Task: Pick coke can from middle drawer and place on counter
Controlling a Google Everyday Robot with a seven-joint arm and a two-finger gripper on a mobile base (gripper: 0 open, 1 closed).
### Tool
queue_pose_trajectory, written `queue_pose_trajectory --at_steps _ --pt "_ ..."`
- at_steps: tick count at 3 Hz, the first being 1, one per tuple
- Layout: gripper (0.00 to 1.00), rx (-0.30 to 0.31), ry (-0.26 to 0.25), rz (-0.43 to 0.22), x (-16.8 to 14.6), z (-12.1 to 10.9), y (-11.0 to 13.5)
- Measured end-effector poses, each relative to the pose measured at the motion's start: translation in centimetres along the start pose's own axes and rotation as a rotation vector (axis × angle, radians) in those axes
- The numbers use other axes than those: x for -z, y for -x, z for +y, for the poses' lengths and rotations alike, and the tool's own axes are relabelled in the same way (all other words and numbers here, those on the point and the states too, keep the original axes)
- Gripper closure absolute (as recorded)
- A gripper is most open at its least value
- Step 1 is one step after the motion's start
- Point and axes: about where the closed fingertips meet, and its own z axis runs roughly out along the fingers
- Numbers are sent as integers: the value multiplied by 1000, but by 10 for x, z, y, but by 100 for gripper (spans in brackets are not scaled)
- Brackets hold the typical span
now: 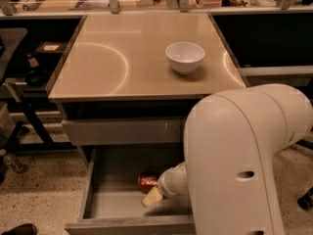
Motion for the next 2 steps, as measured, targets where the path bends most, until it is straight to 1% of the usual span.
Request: queue_pose_trajectory --at_steps 1,2 --pt "0 9 -8 -21 -4 -2 9" --pt "0 -7 4 -26 -30 1 8"
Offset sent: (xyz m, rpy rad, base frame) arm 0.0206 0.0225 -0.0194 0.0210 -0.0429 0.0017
